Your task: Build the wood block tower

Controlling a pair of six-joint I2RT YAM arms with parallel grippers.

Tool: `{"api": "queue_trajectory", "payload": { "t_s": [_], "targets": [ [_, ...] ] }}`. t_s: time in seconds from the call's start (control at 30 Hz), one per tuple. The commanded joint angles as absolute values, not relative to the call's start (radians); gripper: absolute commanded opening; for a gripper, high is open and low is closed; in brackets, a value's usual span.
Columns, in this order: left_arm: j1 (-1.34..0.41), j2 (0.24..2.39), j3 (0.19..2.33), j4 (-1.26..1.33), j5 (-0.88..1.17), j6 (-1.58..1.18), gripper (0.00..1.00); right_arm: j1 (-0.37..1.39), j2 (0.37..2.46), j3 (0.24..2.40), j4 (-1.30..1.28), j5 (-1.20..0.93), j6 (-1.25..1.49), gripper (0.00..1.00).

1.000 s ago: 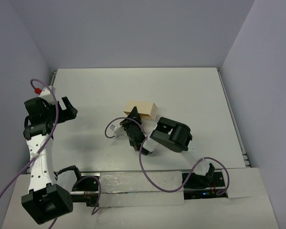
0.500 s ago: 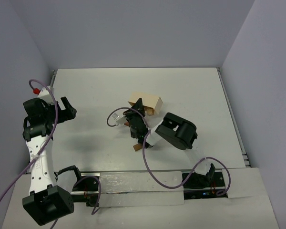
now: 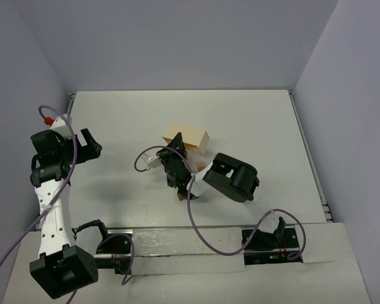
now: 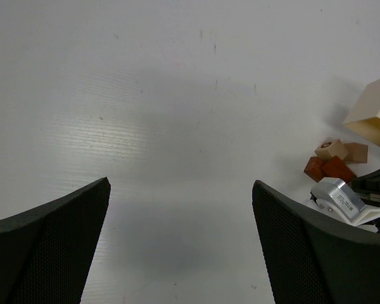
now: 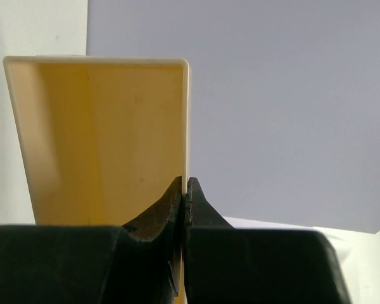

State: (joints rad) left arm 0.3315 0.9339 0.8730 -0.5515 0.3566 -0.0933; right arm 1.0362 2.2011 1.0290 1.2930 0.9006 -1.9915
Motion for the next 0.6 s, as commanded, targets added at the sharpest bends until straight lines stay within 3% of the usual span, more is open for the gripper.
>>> {"api": "queue_trajectory", "payload": {
  "t_s": [0.0, 0.13, 0.37, 0.5, 0.57],
  "targets": [
    [0.344, 0.928, 0.909, -0.558, 0.375, -0.091, 0.99, 1.005, 2.163, 1.112, 1.764, 0.918, -2.080, 0.00],
    [0.345, 0.935, 0.902, -0.547, 0.385, -0.097, 0.99, 1.049, 2.181, 1.112, 1.764, 0.903, -2.088, 0.00],
    [0.347, 0.926, 0.895, -0.537, 0.405, -0.089, 0.99, 0.962, 2.090, 1.072, 1.721, 0.932, -2.029, 0.00],
    [0.348, 0.941, 0.903, -0.557, 0.408, -0.081, 0.99, 0.906, 1.898, 1.043, 1.380, 1.042, -1.730, 0.00],
    [0.348, 0.932, 0.893, -0.542, 0.413, -0.081, 0.99, 0.882, 1.772, 1.047, 1.008, 1.068, -1.445, 0.00]
  ]
}}
